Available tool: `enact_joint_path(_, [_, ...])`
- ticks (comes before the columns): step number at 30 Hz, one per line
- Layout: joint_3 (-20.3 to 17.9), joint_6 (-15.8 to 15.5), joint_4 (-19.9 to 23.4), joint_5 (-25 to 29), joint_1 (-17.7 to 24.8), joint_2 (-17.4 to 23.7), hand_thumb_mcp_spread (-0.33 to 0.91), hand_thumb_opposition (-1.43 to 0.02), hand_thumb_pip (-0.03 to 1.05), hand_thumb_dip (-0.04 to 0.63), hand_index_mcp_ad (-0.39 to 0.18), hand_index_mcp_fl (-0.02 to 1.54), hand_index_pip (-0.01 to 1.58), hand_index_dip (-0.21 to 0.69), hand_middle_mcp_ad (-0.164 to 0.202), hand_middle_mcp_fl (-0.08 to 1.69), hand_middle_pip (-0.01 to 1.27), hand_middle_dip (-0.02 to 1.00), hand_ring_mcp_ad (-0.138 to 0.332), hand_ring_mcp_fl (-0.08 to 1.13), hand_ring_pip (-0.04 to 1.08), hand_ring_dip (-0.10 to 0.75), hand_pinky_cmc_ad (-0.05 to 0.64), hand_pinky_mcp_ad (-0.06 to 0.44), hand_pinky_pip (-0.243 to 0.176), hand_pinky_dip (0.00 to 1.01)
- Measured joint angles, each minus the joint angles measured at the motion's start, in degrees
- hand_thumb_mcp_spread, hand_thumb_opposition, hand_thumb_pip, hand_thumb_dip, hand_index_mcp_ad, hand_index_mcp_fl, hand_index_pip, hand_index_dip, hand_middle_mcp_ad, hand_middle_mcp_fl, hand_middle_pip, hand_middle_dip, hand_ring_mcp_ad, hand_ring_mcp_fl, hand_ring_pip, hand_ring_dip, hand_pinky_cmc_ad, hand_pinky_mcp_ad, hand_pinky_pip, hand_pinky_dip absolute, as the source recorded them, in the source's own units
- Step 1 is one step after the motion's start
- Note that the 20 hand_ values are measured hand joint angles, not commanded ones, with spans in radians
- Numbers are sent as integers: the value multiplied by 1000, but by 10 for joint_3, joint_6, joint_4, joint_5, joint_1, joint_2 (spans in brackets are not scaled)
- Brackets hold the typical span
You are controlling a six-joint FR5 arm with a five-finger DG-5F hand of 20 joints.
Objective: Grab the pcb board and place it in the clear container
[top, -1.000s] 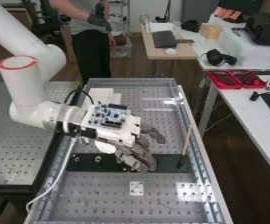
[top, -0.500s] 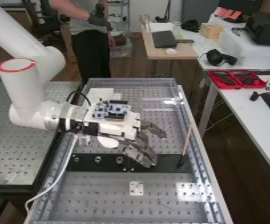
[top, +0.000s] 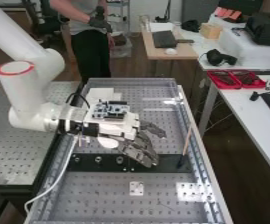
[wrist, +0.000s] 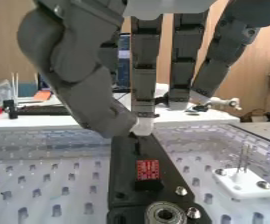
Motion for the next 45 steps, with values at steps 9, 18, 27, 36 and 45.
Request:
enact_joint_path(9, [-5, -16, 24, -18, -5, -12, 524, -930, 810, 401, -171, 61, 600, 37, 21, 480, 632, 749, 134, 379, 215, 499, 459, 265, 61, 710])
enact_joint_path(18, [-18, -20, 59, -32, -13, -16, 524, -932, 810, 398, -194, 28, 660, 37, 24, 382, 808, 785, 134, 300, 325, 515, 459, 243, 51, 702])
enact_joint_path(27, [-17, -23, 76, -35, -16, -27, 524, -918, 810, 396, -195, 24, 658, 28, 24, 379, 859, 785, 133, 307, 353, 525, 461, 244, 51, 702])
enact_joint_path(36, [-5, -28, 73, -47, -25, -42, 524, -918, 810, 396, -195, 24, 656, 16, 26, 380, 864, 785, 129, 316, 349, 525, 461, 246, 51, 702])
enact_joint_path(45, [14, -36, 35, -60, -32, -44, 524, -918, 810, 396, -195, 21, 641, 16, 24, 450, 848, 785, 129, 321, 340, 525, 461, 244, 51, 700])
